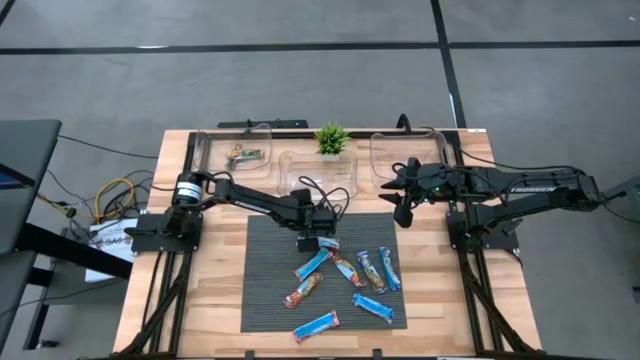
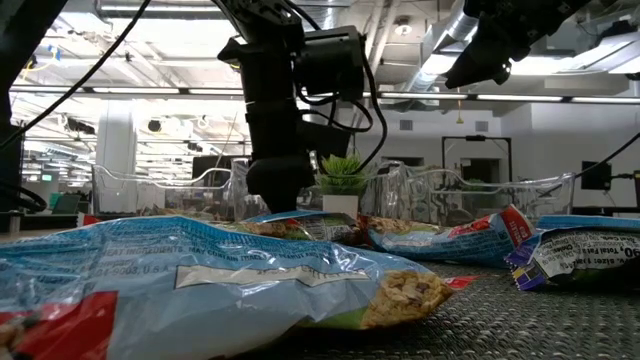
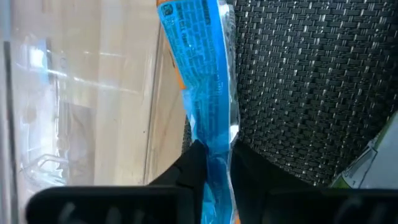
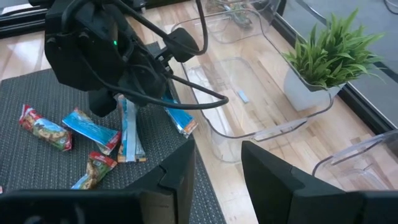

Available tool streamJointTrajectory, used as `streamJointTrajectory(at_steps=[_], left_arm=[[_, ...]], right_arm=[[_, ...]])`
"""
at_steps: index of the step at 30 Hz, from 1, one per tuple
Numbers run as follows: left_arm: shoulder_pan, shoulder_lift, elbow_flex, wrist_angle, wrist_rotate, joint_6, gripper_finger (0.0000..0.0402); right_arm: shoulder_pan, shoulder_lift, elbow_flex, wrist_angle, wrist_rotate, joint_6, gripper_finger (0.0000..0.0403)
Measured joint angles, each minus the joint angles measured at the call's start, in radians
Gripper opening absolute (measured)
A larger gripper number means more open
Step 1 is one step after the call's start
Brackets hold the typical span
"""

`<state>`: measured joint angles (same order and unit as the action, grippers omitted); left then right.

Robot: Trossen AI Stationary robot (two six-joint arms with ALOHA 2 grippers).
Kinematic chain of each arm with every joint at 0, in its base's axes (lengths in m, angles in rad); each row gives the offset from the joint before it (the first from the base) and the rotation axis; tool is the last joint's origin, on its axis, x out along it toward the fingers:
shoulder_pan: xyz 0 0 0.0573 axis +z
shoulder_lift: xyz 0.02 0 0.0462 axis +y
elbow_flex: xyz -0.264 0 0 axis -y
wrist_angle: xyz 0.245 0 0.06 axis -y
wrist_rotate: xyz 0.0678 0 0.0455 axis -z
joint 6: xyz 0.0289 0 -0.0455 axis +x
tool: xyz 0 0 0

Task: Pick and place Granola Bars by type
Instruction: Put the blue granola bar into the left transparent bin

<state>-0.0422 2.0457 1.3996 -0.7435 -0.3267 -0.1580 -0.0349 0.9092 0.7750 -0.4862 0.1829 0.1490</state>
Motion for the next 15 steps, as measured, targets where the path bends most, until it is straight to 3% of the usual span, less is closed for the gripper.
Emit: streamJointTrajectory(at_steps=[6, 15], left_arm=[[0.0, -0.003, 0.053, -0.057, 0.011, -0.051, 0.0036], [0.017, -0.141, 0.098, -0.064, -0.052, -0.102, 0.0027]], right_arm=[[0.0, 0.0, 0.0, 0.003, -0.003, -0.004, 0.0123], [0.0, 0.0, 0.0, 0.119, -0.164, -0.052, 0.0123]])
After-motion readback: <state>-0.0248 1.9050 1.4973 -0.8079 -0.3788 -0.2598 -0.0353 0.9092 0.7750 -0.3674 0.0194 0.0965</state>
